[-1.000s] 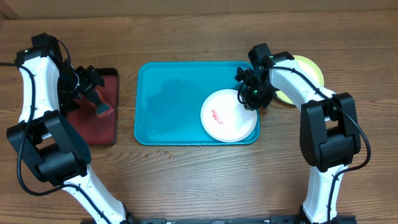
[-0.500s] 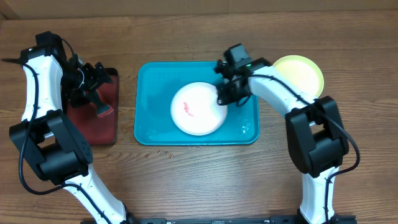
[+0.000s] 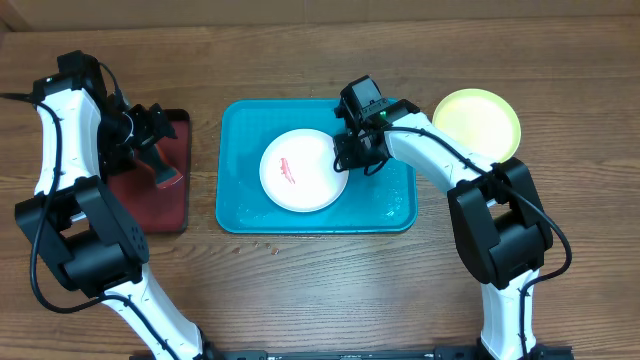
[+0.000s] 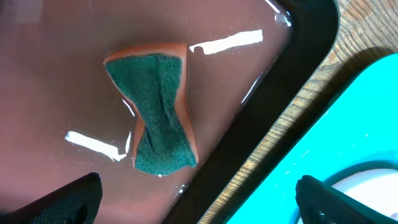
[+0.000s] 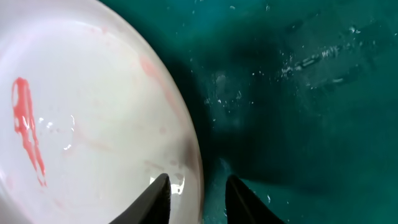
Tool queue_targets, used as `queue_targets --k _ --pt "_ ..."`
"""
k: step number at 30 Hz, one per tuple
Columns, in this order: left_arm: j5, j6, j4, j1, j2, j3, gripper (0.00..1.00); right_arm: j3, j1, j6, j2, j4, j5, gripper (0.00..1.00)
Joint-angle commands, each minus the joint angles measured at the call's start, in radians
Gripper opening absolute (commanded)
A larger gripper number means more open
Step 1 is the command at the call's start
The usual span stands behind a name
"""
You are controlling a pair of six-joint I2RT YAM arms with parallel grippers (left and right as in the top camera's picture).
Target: Clean dirty plates on tray and stack at the side
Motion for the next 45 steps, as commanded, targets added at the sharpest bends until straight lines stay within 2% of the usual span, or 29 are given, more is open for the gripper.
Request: queue_targets --k 1,10,18,23,27,32,37,41,43,45 --pt "-0.013 -0.014 0.0 -0.007 -0.012 0.002 1.0 -0.004 -0.002 0.016 0.016 -0.007 0.0 0.31" --pt "-0.051 -0.014 -0.001 -0.007 0.018 -0.005 1.0 -0.018 -0.002 0.048 0.026 0.019 0.049 0.21" --pt "-0.053 -0.029 -0.002 -0.007 0.077 -0.005 1.0 -0.057 -0.002 0.088 0.036 0.059 0.052 0.2" --pt "-0.058 -0.029 -0.003 -0.007 0.106 -0.005 0.84 -0.057 -0.002 0.088 0.036 0.062 0.053 0.17" --pt "-0.064 -0.045 -0.004 -0.007 0.12 -0.005 0.77 -0.057 -0.002 0.088 0.036 0.062 0.053 0.12" --pt "-0.089 -0.051 0.001 -0.007 0.134 -0.005 0.68 -0.057 -0.002 0.088 0.036 0.062 0.052 0.12" --pt "-0.201 -0.116 0.01 -0.007 0.166 -0.005 0.65 -0.057 -0.002 0.088 0.036 0.062 0.052 0.12" --pt "-0.197 -0.116 0.029 -0.007 0.204 -0.005 0.64 -0.057 -0.002 0.088 0.036 0.063 0.053 0.12" --pt "-0.193 -0.115 0.039 -0.007 0.221 -0.005 0.57 -0.057 -0.002 0.088 0.036 0.064 0.053 0.12" --pt "-0.191 -0.115 0.047 -0.007 0.23 -0.005 0.46 -0.057 -0.002 0.088 0.036 0.064 0.052 0.12"
